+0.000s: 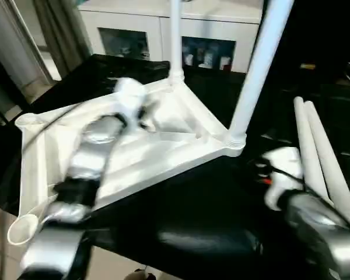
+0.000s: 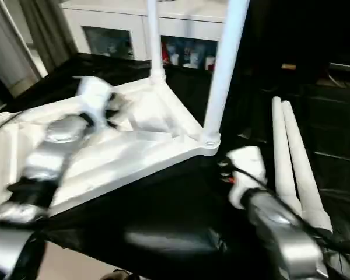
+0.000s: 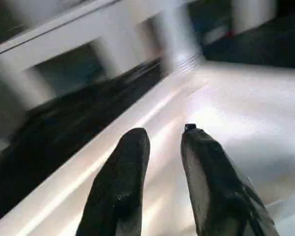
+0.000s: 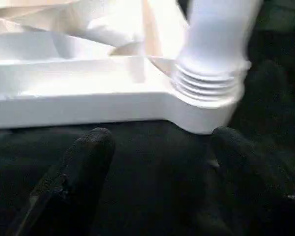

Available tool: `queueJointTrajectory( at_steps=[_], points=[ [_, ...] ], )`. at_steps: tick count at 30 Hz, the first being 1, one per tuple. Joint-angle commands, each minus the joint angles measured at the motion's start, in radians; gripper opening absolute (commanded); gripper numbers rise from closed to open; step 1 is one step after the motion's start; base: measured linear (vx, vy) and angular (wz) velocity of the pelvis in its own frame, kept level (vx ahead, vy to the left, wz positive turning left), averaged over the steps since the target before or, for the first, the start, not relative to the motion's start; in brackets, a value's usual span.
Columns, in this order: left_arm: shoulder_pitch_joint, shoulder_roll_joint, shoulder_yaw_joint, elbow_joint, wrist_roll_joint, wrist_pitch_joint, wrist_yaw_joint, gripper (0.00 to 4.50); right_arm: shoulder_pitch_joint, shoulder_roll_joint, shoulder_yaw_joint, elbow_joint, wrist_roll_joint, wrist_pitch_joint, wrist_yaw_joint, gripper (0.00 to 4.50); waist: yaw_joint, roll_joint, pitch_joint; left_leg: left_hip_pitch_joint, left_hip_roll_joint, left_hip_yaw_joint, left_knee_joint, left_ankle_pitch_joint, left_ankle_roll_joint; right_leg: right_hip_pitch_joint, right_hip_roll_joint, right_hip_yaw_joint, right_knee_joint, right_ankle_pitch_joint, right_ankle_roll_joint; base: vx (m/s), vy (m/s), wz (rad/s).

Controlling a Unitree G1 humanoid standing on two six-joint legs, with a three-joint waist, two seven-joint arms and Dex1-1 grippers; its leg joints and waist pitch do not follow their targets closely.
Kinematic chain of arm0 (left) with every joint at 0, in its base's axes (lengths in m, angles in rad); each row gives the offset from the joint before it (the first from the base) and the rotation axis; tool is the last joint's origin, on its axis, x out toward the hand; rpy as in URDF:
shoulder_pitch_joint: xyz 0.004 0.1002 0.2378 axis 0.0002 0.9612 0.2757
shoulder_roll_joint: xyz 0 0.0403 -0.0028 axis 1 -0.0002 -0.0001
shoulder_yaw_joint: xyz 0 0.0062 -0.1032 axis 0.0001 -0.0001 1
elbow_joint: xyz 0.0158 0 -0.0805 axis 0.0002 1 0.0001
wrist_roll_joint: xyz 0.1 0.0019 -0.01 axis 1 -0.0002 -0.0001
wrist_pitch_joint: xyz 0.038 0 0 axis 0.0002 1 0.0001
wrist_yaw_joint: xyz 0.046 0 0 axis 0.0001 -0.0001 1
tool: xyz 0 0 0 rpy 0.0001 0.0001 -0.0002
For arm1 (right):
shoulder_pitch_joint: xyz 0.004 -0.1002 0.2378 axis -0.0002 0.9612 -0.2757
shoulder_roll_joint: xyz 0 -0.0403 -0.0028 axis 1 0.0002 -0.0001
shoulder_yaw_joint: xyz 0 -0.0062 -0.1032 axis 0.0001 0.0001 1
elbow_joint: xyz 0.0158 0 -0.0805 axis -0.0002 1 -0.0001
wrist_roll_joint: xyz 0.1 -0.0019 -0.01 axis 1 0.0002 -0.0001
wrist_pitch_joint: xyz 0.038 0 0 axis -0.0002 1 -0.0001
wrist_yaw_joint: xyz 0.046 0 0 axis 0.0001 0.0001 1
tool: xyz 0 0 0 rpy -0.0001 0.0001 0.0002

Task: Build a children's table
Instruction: Rotate leg to tighten

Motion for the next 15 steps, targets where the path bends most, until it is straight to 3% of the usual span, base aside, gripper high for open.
queueJointTrajectory(
  at_steps=[1,2,3,4,6,9,10,15],
  points=[
    [0.051,0.029,0.053,-0.053,0.04,0.054,0.07,1.43,-0.029,0.026,0.007,0.037,-0.013,0.013,-0.028,3.6,0.0,-0.014,-0.065,0.016,0.044,-0.022,-0.073,-0.192,0.029,0.045,-0.057,0.037,-0.078,-0.232,-0.169,0.0,0.0,0.0],
    [0.062,0.035,0.062,-0.061,0.044,0.06,0.083,1.43,-0.034,0.033,0.007,0.044,-0.013,0.012,-0.032,3.6,0.001,-0.011,-0.07,0.018,0.045,-0.024,-0.07,-0.185,0.025,0.045,-0.059,0.036,-0.071,-0.21,-0.176,0.0,0.0,0.0],
    [0.127,0.086,0.109,-0.091,0.077,0.093,0.137,1.24,-0.071,0.072,0.014,0.087,-0.019,0.003,-0.051,3.3,-0.003,-0.014,-0.066,0.011,0.042,-0.024,-0.073,-0.187,0.027,0.046,-0.059,0.035,-0.07,-0.201,-0.178,0.0,0.0,0.0],
    [0.127,0.086,0.109,-0.091,0.077,0.093,0.137,1.24,-0.071,0.072,0.014,0.087,-0.019,0.003,-0.051,3.3,-0.003,-0.014,-0.066,0.011,0.042,-0.024,-0.073,-0.187,0.027,0.046,-0.059,0.035,-0.07,-0.201,-0.178,0.0,0.0,0.0],
    [0.173,0.129,0.127,-0.106,0.078,0.135,0.146,1.06,-0.09,0.086,0.031,0.107,-0.027,0.001,-0.058,3.2,-0.003,-0.013,-0.064,0.018,0.044,-0.023,-0.075,-0.212,0.019,0.04,-0.056,0.038,-0.077,-0.233,-0.166,0.0,0.0,0.0],
    [0.197,0.158,0.127,-0.112,0.078,0.173,0.138,0.95,-0.098,0.091,0.046,0.119,-0.035,-0.001,-0.062,2.89,0.006,-0.003,-0.061,0.023,0.046,-0.024,-0.081,-0.241,-0.004,0.033,-0.053,0.038,-0.076,-0.234,-0.161,0.0,0.0,0.0],
    [0.203,0.171,0.126,-0.111,0.086,0.183,0.136,0.72,-0.102,0.094,0.051,0.128,-0.038,-0.003,-0.063,2.76,0.009,0.001,-0.061,0.025,0.046,-0.025,-0.082,-0.261,-0.014,0.031,-0.054,0.04,-0.075,-0.235,-0.158,0.0,0.0,0.0],
    [0.219,0.189,0.107,-0.112,0.056,0.235,0.046,0.39,-0.124,0.117,0.063,0.172,-0.05,-0.019,-0.068,2.32,0.009,-0.002,-0.059,0.021,0.043,-0.027,-0.087,-0.297,-0.036,0.034,-0.06,0.042,-0.077,-0.25,-0.152,0.0,0.0,0.0]
  ],
)
